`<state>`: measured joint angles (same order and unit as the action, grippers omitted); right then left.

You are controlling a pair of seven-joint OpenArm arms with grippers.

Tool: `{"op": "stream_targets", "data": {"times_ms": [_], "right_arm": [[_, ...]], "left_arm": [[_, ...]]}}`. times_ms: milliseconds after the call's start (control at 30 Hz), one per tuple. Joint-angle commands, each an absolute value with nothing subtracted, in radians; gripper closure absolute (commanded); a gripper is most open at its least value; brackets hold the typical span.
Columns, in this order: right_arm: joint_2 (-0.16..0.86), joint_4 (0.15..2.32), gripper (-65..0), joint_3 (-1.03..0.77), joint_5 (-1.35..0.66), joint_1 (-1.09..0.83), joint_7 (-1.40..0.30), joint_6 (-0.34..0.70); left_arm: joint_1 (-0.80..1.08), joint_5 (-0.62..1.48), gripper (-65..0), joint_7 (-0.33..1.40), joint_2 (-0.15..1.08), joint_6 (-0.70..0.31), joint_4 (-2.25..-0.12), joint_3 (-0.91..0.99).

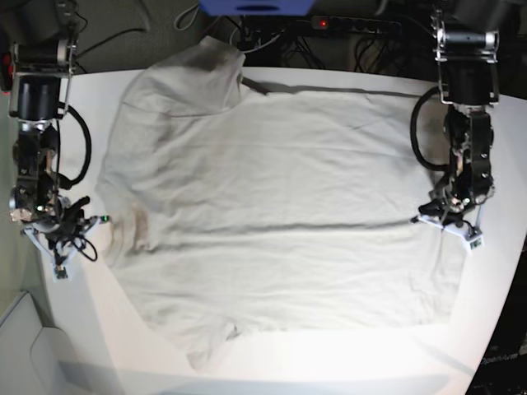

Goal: Layout the t-shirt on the table in an organized manner, then fold the t-shirt properly
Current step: 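Pull both grippers further toward the robot and release the shirt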

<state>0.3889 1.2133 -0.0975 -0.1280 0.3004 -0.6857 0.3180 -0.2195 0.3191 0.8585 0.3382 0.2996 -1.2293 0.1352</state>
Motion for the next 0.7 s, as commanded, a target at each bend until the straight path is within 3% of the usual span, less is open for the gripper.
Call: {"op": "stream_targets", "data": {"times_ms": [0, 400, 567, 667], "right_arm": [[0.409, 1.273, -3.5, -0.133, -0.125, 0.297, -0.694, 0.311], [0.337, 1.636, -3.8, -0.188, -0.127, 0.111, -0.84, 0.312], [0.317, 1.745, -3.8, -0.188, -0.127, 0.031, -0.883, 0.331], [0.298, 1.787, -4.4, -0.2, -0.124, 0.004, -0.918, 0.433]], "left_arm": [[-0.236, 0.314, 0.0, 0.865, 0.355, 0.3, -1.277, 0.14], [-0.147, 0.312, -1.6, 1.012, 0.401, 0.302, -1.486, 0.15], [-0.061, 0.312, -13.1, 1.018, 0.41, 0.302, -1.527, 0.263], [0.013, 0.312, -21.7, 1.018, 0.412, 0.302, -1.587, 0.364]]}}
